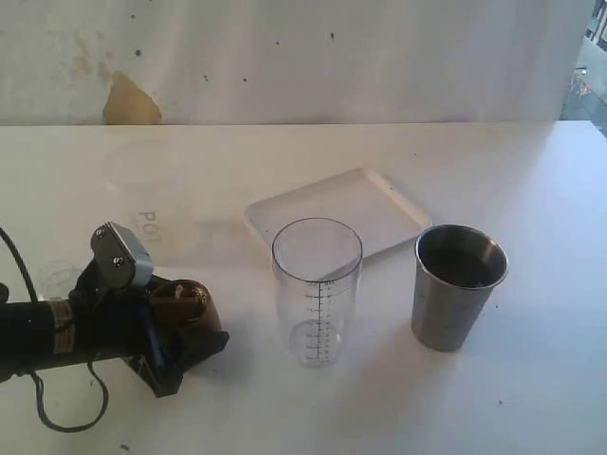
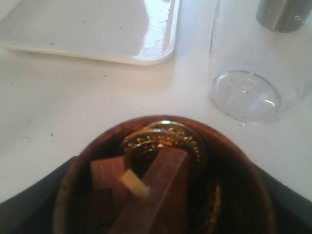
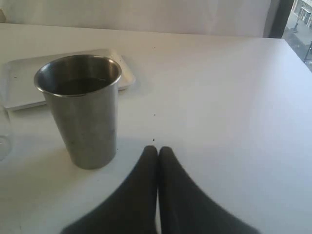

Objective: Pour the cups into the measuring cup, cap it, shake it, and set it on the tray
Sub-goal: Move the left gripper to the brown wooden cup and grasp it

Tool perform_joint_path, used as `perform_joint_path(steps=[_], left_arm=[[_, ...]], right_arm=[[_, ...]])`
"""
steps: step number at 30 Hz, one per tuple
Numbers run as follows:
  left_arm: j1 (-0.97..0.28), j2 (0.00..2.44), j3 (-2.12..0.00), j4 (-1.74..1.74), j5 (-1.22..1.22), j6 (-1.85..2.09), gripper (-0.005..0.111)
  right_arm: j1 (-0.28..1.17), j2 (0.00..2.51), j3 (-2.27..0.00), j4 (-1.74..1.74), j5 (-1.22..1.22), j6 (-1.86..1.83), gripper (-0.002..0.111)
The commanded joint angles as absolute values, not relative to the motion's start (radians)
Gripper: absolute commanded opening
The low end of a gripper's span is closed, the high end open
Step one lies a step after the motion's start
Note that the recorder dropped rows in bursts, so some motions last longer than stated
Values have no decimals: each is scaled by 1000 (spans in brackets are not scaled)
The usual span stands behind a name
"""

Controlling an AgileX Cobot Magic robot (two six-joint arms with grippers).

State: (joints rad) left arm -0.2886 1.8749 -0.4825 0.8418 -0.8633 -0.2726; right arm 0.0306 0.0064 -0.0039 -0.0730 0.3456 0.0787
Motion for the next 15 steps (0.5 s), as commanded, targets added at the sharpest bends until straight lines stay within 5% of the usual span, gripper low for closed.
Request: perform_joint_path(steps=[1, 10, 13, 15], left_arm=[[-292, 1873, -547, 847, -888, -269, 0], [-292, 1960, -608, 837, -909, -291, 0], [-292, 1982, -608, 833, -910, -291, 16], [-292, 1982, -608, 831, -916, -287, 43]], right_arm=[[32, 0, 0, -79, 343, 84, 0], [32, 0, 0, -79, 343, 84, 0], [32, 0, 0, -79, 343, 84, 0], [32, 0, 0, -79, 343, 84, 0]])
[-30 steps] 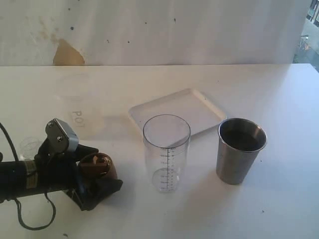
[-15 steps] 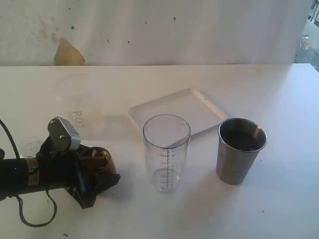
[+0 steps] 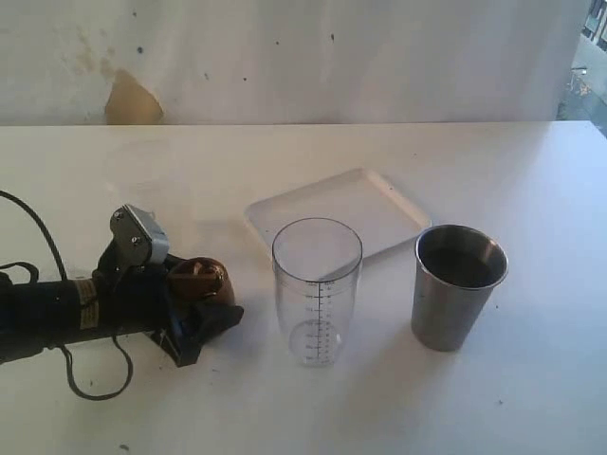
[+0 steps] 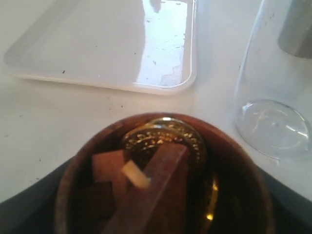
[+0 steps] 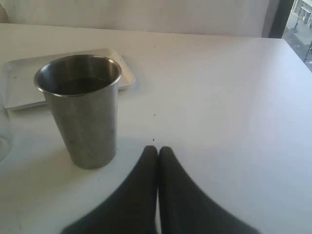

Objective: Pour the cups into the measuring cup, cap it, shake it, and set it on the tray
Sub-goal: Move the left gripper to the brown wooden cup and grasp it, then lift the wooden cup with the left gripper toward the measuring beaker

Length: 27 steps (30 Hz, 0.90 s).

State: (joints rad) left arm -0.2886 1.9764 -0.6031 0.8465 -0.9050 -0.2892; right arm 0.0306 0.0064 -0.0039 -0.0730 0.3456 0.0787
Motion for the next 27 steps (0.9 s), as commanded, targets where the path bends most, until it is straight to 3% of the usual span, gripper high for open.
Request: perform_joint_path(steps=[1, 5, 8, 22, 27], left_arm=[[-292, 1982, -608, 831, -914, -287, 59], [-291, 1982, -608, 831, -911, -250, 88], [-291, 1982, -608, 822, -898, -201, 97], [-289, 1982, -604, 815, -858, -201, 98], [-226, 1980, -577, 815, -908, -193, 98]], right_arm=[[32, 0, 0, -79, 343, 84, 0], [32, 0, 0, -79, 343, 84, 0], [32, 0, 0, -79, 343, 84, 0], [32, 0, 0, -79, 343, 84, 0], [32, 0, 0, -79, 343, 84, 0]])
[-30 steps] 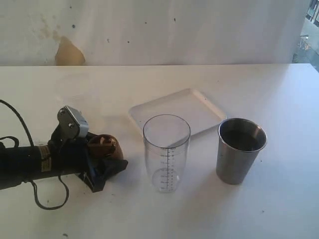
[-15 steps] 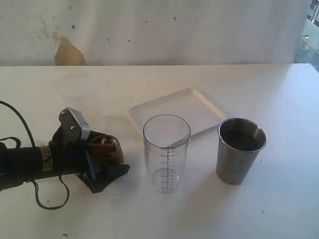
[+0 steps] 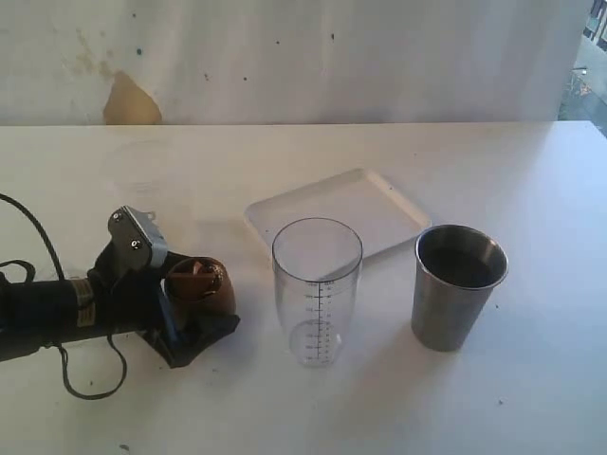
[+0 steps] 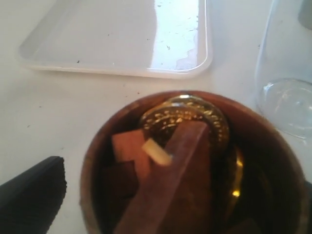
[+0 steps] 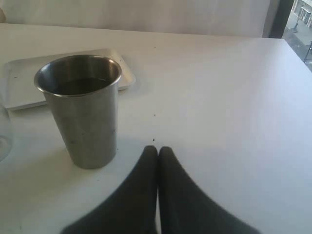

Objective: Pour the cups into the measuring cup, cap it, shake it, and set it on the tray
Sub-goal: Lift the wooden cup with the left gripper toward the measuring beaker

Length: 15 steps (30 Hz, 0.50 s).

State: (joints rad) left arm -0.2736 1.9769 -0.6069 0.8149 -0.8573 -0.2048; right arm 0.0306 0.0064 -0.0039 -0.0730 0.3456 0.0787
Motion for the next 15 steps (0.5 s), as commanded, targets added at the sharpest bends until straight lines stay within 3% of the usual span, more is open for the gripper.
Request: perform_joint_path(steps=[1, 15], left_arm=[[-207, 1978, -565, 815, -938, -184, 98], [-182, 2070, -587, 820, -1069, -168, 98]], right_arm=[[32, 0, 0, -79, 343, 84, 0], [32, 0, 0, -79, 343, 84, 0]])
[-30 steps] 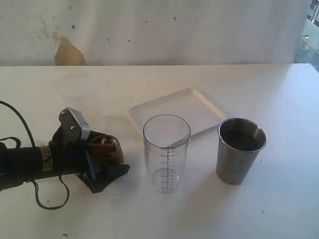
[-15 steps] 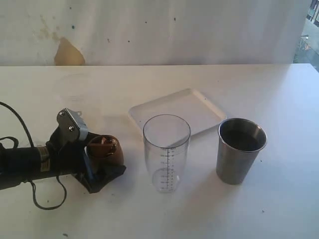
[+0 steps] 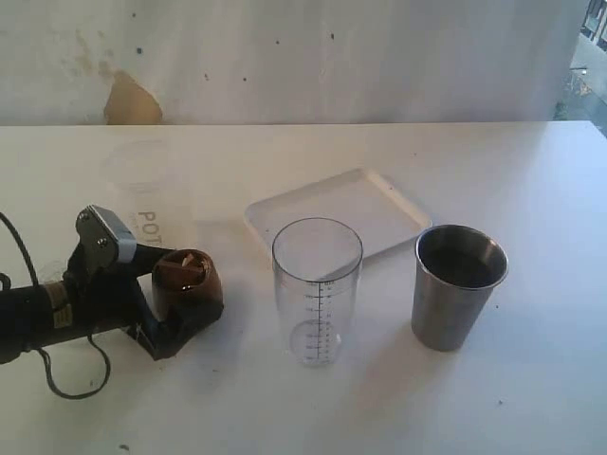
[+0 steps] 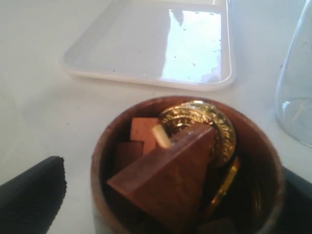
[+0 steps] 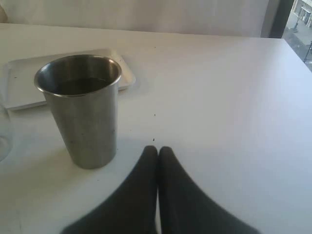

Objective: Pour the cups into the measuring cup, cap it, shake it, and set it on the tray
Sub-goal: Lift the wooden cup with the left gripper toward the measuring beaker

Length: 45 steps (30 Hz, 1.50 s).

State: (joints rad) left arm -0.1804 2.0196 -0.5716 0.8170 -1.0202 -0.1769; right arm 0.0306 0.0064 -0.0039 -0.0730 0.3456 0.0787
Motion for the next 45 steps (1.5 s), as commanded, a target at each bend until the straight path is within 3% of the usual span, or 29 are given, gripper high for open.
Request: perform_joint_path(steps=[1, 19, 22, 24, 27, 28, 45], left_arm=[[-182, 2084, -591, 820, -1088, -152, 98], [-182, 2169, -675, 869, -1183, -153, 95], [-182, 2169, -675, 869, -1185, -160, 76], [-182, 2169, -675, 877, -1187, -160, 52], [-182, 2169, -675, 939, -1204, -160, 4], [-182, 2169, -676, 954, -1212, -150, 1], [-188, 1951, -676, 995, -1221, -330, 0]], right_arm=[[32, 0, 0, -79, 343, 84, 0], [32, 0, 0, -79, 343, 84, 0], [32, 0, 0, -79, 343, 84, 0], [32, 0, 0, -79, 343, 84, 0], [32, 0, 0, -79, 343, 84, 0], [32, 0, 0, -79, 343, 84, 0], [32, 0, 0, -79, 343, 84, 0]])
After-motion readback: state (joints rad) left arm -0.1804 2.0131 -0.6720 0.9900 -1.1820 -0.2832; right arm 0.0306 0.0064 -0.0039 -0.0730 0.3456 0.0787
